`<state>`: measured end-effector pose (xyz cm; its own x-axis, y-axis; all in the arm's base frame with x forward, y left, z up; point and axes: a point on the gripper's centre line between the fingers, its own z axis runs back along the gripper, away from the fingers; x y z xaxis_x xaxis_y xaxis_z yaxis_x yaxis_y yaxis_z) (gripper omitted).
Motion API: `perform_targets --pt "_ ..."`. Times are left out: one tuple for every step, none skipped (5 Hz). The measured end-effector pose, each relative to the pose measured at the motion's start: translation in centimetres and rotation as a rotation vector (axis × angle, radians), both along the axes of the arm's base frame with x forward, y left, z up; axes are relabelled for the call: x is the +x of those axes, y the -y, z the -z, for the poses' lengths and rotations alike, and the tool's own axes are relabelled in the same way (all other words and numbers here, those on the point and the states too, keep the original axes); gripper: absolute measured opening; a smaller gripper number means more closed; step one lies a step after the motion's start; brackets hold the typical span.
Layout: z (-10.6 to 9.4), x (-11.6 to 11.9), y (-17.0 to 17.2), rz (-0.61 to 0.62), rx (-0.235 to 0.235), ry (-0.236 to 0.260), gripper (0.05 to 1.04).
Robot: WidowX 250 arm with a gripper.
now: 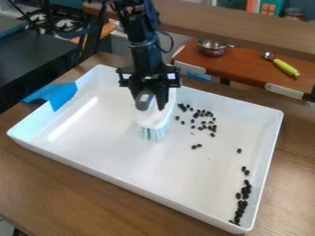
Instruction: Sweep into pile
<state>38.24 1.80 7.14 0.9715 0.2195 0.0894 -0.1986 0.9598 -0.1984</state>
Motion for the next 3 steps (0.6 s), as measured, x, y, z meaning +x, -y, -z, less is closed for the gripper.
perform_targets --pt "0.1 0.0 2.1 0.027 -0.016 -0.013 0.488" --pt "0.0 0.5 4.1 0.062 -0.035 -0.018 0.488" --pt "0.2 0.7 5.4 0.097 -0.042 -0.036 0.488"
